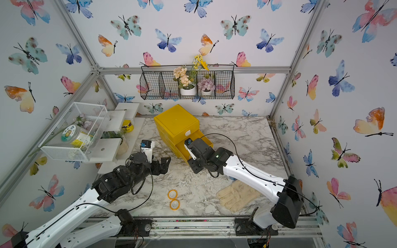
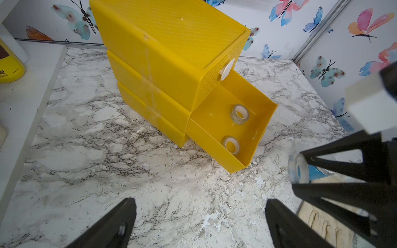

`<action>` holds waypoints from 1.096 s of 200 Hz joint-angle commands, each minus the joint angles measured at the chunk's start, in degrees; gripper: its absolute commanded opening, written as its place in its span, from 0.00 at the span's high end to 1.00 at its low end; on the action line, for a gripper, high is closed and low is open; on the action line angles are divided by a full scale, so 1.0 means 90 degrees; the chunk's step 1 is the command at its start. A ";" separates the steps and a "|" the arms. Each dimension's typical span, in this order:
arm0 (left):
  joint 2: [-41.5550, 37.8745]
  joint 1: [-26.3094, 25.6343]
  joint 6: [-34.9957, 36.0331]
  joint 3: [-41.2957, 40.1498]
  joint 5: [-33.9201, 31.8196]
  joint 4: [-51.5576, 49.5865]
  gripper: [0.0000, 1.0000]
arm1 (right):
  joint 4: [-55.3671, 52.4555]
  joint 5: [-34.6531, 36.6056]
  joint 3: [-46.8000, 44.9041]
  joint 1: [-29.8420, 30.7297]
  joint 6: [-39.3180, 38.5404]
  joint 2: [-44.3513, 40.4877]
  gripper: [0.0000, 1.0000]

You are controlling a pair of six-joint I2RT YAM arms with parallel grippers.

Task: Place the transparent tape into the drawer according to color
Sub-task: Place the tape in the drawer.

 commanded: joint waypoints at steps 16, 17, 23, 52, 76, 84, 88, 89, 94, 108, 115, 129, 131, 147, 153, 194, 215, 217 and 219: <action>-0.0056 0.0035 -0.0115 -0.0097 -0.0090 -0.0070 0.01 | 0.0529 0.0425 0.0327 -0.0396 0.0047 0.0017 0.58; -0.0055 0.0029 -0.0113 -0.0095 -0.0087 -0.0071 0.01 | 0.0544 0.0424 0.0335 -0.0399 0.0040 0.0027 0.58; -0.0054 0.0030 -0.0114 -0.0104 -0.0084 -0.0072 0.01 | 0.0608 0.0453 0.0383 -0.0451 0.0041 0.0085 0.58; -0.0050 0.0029 -0.0131 -0.0114 -0.0062 -0.0052 0.01 | 0.0995 0.0459 0.0540 -0.0732 -0.0092 0.0506 0.58; 0.0012 0.0026 -0.0106 -0.0086 -0.0075 -0.0052 0.01 | 0.1285 0.0205 0.0734 -0.0884 -0.0187 0.0982 0.58; 0.0032 0.0031 -0.0094 -0.0077 -0.0075 -0.0052 0.01 | 0.1302 0.0163 0.0825 -0.0894 -0.0217 0.1172 0.58; 0.0038 0.0033 -0.0098 -0.0075 -0.0067 -0.0052 0.01 | 0.1302 0.0146 0.0879 -0.0899 -0.0233 0.1270 0.58; 0.0041 0.0033 -0.0100 -0.0075 -0.0076 -0.0052 0.01 | 0.1302 0.0138 0.0890 -0.0899 -0.0237 0.1298 0.58; 0.0041 0.0028 -0.0092 -0.0077 -0.0084 -0.0052 0.01 | 0.1304 0.0083 0.0950 -0.0899 -0.0263 0.1426 0.57; 0.0045 0.0029 -0.0096 -0.0082 -0.0084 -0.0052 0.01 | 0.1234 0.0000 0.1143 -0.0899 -0.0306 0.1754 0.57; 0.0044 0.0034 -0.0097 -0.0089 -0.0094 -0.0052 0.01 | 0.1250 -0.0031 0.1192 -0.0902 -0.0314 0.1882 0.57; 0.0063 0.0025 -0.0083 -0.0103 -0.0094 -0.0052 0.01 | 0.1246 0.0017 0.1298 -0.0918 -0.0312 0.2136 0.57; 0.0061 0.0031 -0.0082 -0.0104 -0.0094 -0.0052 0.01 | 0.1237 0.0021 0.1315 -0.0919 -0.0310 0.2168 0.57; 0.0068 0.0026 -0.0084 -0.0104 -0.0122 -0.0062 0.01 | 0.1087 0.0106 0.1473 -0.0929 -0.0241 0.2420 0.57; 0.0068 0.0026 -0.0084 -0.0113 -0.0124 -0.0062 0.01 | 0.1077 0.0129 0.1486 -0.0929 -0.0232 0.2477 0.57; 0.0144 0.0032 -0.0084 -0.0116 -0.0125 -0.0043 0.01 | 0.1119 0.0172 0.1592 -0.0938 -0.0191 0.2775 0.54; 0.0160 0.0032 -0.0084 -0.0096 -0.0124 -0.0042 0.01 | 0.1106 0.0140 0.1652 -0.0938 -0.0180 0.2848 0.51; 0.0154 0.0031 -0.0082 -0.0097 -0.0124 -0.0042 0.01 | 0.1099 0.0140 0.1652 -0.0938 -0.0182 0.2861 0.51; 0.0154 0.0033 -0.0084 -0.0095 -0.0124 -0.0042 0.01 | 0.1097 0.0140 0.1652 -0.0938 -0.0180 0.2861 0.50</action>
